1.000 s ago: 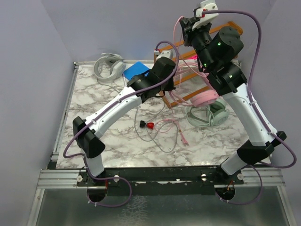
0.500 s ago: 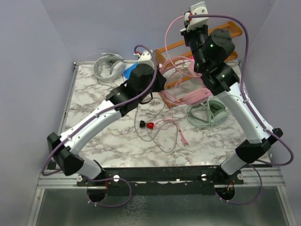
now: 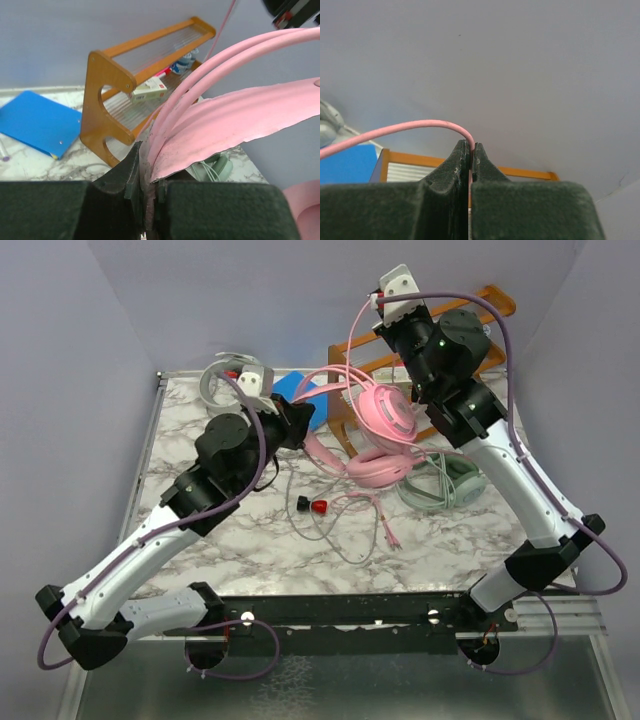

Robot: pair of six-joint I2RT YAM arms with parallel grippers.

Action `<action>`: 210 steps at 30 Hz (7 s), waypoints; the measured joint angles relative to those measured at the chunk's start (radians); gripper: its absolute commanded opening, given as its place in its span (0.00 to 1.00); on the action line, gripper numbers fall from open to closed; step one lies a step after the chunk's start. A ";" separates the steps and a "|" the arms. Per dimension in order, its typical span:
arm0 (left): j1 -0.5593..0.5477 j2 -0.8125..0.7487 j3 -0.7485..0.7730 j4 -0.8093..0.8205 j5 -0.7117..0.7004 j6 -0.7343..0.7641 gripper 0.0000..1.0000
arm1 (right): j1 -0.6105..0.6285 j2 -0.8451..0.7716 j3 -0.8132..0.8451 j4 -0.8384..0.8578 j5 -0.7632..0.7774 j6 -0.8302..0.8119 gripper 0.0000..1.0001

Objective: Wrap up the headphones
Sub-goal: Wrap the headphones cable around the headphones.

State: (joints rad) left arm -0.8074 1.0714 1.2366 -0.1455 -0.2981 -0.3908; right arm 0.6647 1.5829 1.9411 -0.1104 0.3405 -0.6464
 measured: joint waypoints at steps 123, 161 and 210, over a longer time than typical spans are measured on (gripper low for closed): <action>0.055 0.200 0.335 0.134 -0.733 0.098 0.00 | 0.289 -0.308 -0.912 0.653 -1.202 0.839 0.18; 0.203 -0.101 -0.183 0.015 -0.450 0.715 0.00 | 0.269 -0.225 -0.155 -0.165 -0.624 0.692 0.01; 0.205 -0.116 0.283 -0.504 0.307 0.638 0.00 | -0.011 -0.335 -0.935 0.379 -0.457 0.320 0.22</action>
State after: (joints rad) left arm -0.6025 0.9550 1.5192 -0.6498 0.0086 0.2474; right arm 0.6537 1.2480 1.0065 0.2684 -0.1165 -0.3264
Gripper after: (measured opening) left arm 0.117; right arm 0.223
